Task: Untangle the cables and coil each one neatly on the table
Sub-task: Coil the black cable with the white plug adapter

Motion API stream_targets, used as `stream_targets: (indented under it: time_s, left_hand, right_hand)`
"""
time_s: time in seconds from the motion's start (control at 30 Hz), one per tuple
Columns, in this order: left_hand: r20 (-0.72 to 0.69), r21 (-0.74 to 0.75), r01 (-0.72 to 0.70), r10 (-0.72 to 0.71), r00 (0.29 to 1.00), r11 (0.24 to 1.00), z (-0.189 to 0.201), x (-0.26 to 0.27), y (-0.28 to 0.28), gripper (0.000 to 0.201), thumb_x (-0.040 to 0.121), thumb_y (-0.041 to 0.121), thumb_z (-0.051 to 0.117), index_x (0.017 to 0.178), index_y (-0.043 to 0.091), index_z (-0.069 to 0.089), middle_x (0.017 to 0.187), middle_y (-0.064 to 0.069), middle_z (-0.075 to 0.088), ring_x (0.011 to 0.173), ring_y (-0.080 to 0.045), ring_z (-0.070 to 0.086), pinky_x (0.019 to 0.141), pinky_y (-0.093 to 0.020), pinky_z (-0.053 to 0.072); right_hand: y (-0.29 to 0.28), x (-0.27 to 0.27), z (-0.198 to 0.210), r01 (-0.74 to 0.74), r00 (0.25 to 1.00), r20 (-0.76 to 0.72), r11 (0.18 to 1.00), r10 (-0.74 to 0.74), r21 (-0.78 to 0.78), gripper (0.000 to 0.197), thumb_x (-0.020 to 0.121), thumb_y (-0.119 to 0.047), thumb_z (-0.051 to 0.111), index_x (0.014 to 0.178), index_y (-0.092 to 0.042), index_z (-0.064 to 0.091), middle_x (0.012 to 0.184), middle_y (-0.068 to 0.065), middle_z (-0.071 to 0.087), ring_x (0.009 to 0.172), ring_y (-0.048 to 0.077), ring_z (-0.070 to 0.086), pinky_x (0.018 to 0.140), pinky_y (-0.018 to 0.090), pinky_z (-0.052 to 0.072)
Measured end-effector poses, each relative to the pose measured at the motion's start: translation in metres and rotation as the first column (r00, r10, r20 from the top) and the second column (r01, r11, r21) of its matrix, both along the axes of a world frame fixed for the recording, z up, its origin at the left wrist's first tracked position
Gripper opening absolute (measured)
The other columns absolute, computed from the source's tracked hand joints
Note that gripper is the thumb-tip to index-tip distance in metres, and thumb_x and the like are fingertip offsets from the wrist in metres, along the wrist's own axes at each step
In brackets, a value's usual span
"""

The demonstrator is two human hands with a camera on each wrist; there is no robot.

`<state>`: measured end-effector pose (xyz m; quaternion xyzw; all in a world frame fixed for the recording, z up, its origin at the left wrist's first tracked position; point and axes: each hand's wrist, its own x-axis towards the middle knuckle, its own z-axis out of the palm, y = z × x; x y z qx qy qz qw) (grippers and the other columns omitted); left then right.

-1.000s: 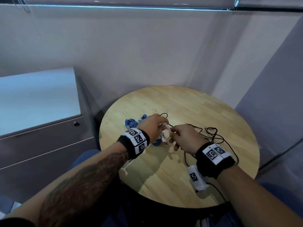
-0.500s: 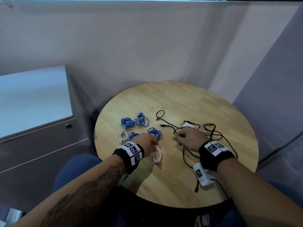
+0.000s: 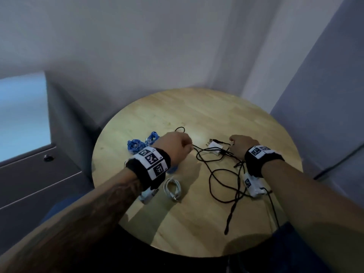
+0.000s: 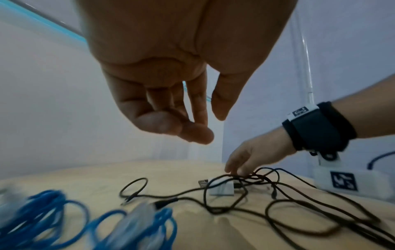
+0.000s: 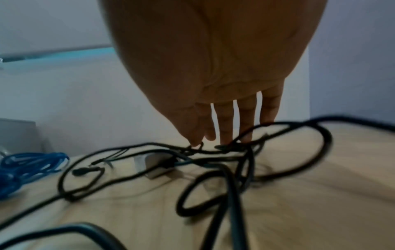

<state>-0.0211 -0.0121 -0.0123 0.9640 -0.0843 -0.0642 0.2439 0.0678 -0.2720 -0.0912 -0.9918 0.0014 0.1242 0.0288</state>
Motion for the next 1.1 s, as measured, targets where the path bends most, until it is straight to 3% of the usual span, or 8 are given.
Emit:
stream_targets:
  time_s: [0.23, 0.37, 0.47, 0.53, 0.67, 0.9, 1.0, 1.1]
  left_hand:
    - [-0.017, -0.055, 0.074, -0.075, 0.997, 0.996, -0.008, 0.088, -0.073, 0.024, 0.095, 0.028, 0.058, 0.113, 0.016, 0.068, 0.114, -0.004, 0.067, 0.104, -0.022, 0.062, 0.086, -0.029, 0.048]
    - [-0.111, 0.07, 0.169, -0.16, 0.981, 0.983, -0.037, 0.125, -0.098, 0.041, 0.098, 0.022, 0.054, 0.138, 0.018, 0.049, 0.144, -0.005, 0.048, 0.126, -0.026, 0.05, 0.103, -0.034, 0.041]
    - [-0.224, 0.183, 0.274, -0.231, 0.947, 0.944, -0.066, 0.136, -0.112, 0.034, 0.096, 0.016, 0.056, 0.129, 0.021, 0.052, 0.128, -0.016, 0.053, 0.12, -0.03, 0.053, 0.094, -0.037, 0.043]
    - [-0.231, 0.202, 0.243, -0.195, 0.953, 0.949, -0.076, 0.139, -0.117, 0.027, 0.093, 0.017, 0.058, 0.119, 0.023, 0.055, 0.115, -0.016, 0.055, 0.114, -0.031, 0.057, 0.088, -0.035, 0.045]
    - [-0.197, 0.173, 0.205, -0.171, 0.966, 0.963, -0.08, 0.143, -0.114, 0.053, 0.09, 0.027, 0.06, 0.141, 0.021, 0.047, 0.143, -0.005, 0.051, 0.124, -0.028, 0.053, 0.103, -0.042, 0.045]
    - [0.082, -0.233, 0.065, -0.047, 0.996, 0.97, -0.016, 0.129, -0.099, 0.019, 0.096, 0.02, 0.053, 0.093, 0.013, 0.071, 0.076, -0.004, 0.071, 0.065, -0.017, 0.063, 0.057, -0.023, 0.045]
    - [0.095, -0.496, -0.001, 0.055, 0.994, 0.868, 0.02, 0.123, -0.084, 0.019, 0.095, 0.008, 0.051, 0.093, 0.004, 0.07, 0.074, -0.005, 0.072, 0.063, -0.018, 0.072, 0.055, -0.025, 0.047]
    - [0.012, -0.779, -0.118, 0.203, 0.979, 0.616, 0.054, 0.113, -0.063, 0.024, 0.097, -0.004, 0.041, 0.096, 0.005, 0.064, 0.077, -0.005, 0.07, 0.053, -0.018, 0.069, 0.049, -0.026, 0.044]
  right_hand:
    - [-0.008, 0.02, -0.017, -0.136, 0.975, 0.145, 0.97, 0.167, -0.203, 0.021, 0.097, -0.017, 0.042, 0.106, -0.024, 0.06, 0.11, 0.01, 0.052, 0.092, 0.032, 0.05, 0.077, 0.036, 0.035]
    - [-0.012, 0.024, -0.006, -0.145, 0.959, 0.245, 0.989, 0.145, -0.02, 0.019, 0.097, -0.026, 0.046, 0.102, -0.024, 0.064, 0.107, 0.008, 0.061, 0.095, 0.034, 0.056, 0.076, 0.036, 0.04]
    - [-0.006, 0.02, 0.001, -0.083, 0.983, 0.177, 0.984, 0.054, 0.156, 0.015, 0.093, -0.037, 0.056, 0.096, -0.024, 0.059, 0.097, 0.003, 0.065, 0.089, 0.03, 0.061, 0.079, 0.037, 0.048]
    - [-0.002, 0.018, -0.002, -0.015, 0.995, 0.094, 0.965, -0.01, 0.263, 0.022, 0.086, -0.034, 0.066, 0.099, -0.023, 0.053, 0.093, 0.004, 0.063, 0.084, 0.029, 0.061, 0.073, 0.037, 0.049]
    - [0.003, 0.021, -0.001, 0.09, 0.993, 0.019, 0.843, -0.119, 0.531, 0.02, 0.085, -0.016, 0.067, 0.098, -0.02, 0.051, 0.09, 0.004, 0.06, 0.08, 0.028, 0.058, 0.065, 0.033, 0.044]
    - [0.012, 0.012, 0.058, -0.118, 0.929, 0.239, 0.386, -0.283, 0.915, 0.011, 0.093, -0.009, 0.057, 0.1, -0.014, 0.052, 0.092, 0.008, 0.065, 0.073, 0.02, 0.073, 0.067, 0.037, 0.054]
    - [0.013, 0.0, 0.073, -0.168, 0.97, 0.225, 0.418, -0.092, 0.893, 0.011, 0.094, -0.012, 0.063, 0.104, -0.012, 0.062, 0.088, 0.006, 0.07, 0.073, 0.014, 0.067, 0.069, 0.027, 0.052]
    - [0.018, -0.016, 0.073, -0.2, 0.977, 0.212, 0.464, 0.026, 0.863, 0.008, 0.096, -0.016, 0.062, 0.092, -0.011, 0.068, 0.085, 0.006, 0.075, 0.076, 0.009, 0.065, 0.08, 0.025, 0.048]
